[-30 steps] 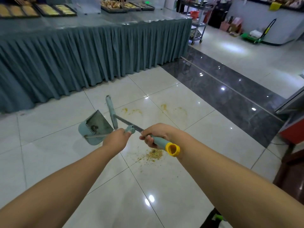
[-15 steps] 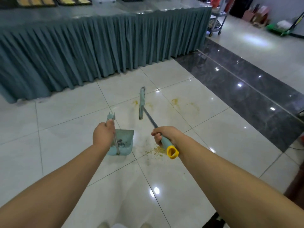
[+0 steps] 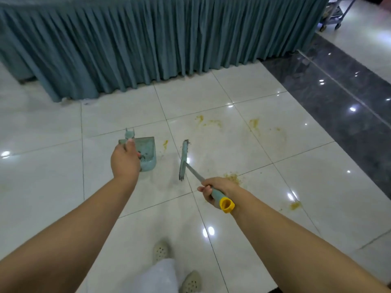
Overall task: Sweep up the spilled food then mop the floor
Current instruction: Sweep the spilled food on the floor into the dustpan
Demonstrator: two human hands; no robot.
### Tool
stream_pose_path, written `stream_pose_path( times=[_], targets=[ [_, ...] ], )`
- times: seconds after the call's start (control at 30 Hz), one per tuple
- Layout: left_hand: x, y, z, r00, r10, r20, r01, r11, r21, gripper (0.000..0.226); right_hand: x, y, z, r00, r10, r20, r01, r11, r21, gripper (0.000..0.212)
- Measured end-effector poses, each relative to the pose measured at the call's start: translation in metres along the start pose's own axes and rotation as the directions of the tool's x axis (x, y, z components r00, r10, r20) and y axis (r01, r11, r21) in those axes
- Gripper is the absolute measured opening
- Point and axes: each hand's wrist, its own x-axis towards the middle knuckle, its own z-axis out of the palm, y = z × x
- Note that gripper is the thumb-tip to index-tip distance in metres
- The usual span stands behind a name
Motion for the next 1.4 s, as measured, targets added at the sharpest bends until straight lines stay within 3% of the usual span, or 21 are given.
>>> stream_pose_path(
  times=[0.37,0.6,0.8,1.07,1.4],
  targets=[
    [0.079,-0.023,-0.045,0.953,-0.264,-0.146,0.212,0.93,-0.299,0.038,0.072,-0.007,0.103,0.977,0.206,0.052,-0.19,0.955,-0.226,0.005],
    [0.122,-0.041,-0.056,0.91,-0.347,-0.227,0.27,0.912,-0.31,0.038,0.114,-0.014,0.171,0.953,0.3,0.042,-0.272,0.908,-0.318,0.005],
    [0.145,-0.053,-0.051,0.894,-0.372,-0.251,0.295,0.909,-0.295,0.039,0.137,-0.015,0.193,0.938,0.342,0.06,-0.319,0.916,-0.243,0.008],
    [0.134,-0.052,-0.017,0.898,-0.355,-0.259,0.281,0.917,-0.282,0.038,0.162,-0.042,0.142,0.949,0.314,-0.033,-0.316,0.943,-0.103,0.007],
    [0.078,-0.027,0.053,0.889,-0.383,-0.251,0.315,0.91,-0.271,0.041,0.16,-0.11,0.021,0.985,0.126,-0.119,-0.115,0.988,0.1,0.019]
  ],
)
